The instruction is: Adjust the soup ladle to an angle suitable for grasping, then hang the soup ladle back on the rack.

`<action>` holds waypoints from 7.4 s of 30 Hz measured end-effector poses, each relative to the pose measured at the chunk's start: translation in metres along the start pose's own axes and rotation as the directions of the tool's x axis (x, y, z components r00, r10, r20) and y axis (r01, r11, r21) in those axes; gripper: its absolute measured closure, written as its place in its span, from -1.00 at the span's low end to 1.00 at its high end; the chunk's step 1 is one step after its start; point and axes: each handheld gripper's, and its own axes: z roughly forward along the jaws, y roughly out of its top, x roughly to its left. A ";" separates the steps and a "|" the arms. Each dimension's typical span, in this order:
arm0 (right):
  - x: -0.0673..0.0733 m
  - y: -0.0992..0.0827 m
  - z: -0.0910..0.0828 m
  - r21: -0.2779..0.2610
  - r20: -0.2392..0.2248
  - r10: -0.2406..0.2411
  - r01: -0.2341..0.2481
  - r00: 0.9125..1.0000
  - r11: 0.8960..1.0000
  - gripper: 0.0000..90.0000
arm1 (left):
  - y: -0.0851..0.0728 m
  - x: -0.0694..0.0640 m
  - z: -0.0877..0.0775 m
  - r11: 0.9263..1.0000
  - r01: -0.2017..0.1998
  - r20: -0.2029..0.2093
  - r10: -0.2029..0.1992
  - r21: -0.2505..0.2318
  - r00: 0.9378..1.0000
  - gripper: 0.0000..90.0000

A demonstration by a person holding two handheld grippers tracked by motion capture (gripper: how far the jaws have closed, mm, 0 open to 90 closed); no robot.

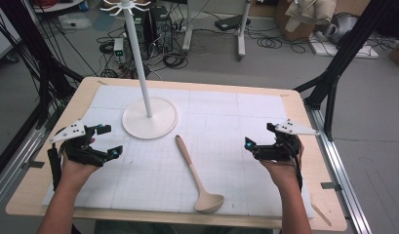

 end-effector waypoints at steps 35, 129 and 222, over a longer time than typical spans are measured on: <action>0.069 0.034 0.082 0.196 -0.213 -0.118 0.160 0.970 0.967 -0.99 | 0.003 -0.004 -0.010 1.000 -0.022 0.005 0.022 -0.014 1.000 -0.96; 0.146 -0.010 0.148 0.663 -0.390 -0.232 0.447 0.891 0.601 0.73 | -0.002 -0.006 -0.015 0.999 -0.054 0.027 0.053 0.006 0.998 -0.96; 0.065 0.189 0.114 0.089 -0.422 -0.194 0.253 0.886 0.963 0.73 | 0.034 -0.005 -0.015 0.996 -0.081 0.030 0.082 -0.032 0.996 -0.96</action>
